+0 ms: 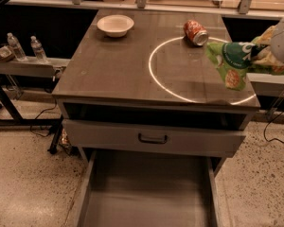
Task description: Pick green rice chip bag from middle drawer and place on counter
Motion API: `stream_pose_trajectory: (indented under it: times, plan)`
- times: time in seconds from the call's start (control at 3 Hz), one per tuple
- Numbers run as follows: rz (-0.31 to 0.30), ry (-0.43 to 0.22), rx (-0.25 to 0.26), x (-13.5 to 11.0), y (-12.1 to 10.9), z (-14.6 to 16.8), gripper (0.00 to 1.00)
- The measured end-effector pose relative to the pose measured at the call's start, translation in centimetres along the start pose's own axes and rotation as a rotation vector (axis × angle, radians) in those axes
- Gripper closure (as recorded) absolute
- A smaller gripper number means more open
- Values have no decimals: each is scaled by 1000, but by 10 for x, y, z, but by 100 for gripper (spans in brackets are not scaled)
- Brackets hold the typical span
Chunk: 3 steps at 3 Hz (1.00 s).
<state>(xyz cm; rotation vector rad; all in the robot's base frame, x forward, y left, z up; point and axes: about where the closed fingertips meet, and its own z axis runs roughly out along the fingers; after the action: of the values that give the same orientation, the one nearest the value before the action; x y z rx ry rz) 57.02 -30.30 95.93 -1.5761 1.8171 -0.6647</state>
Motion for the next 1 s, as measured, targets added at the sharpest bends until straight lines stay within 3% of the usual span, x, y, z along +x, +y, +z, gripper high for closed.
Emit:
stream_pose_trajectory:
  times: [1.0]
  plan:
    - [-21,-162,-113,-83,14,63,100]
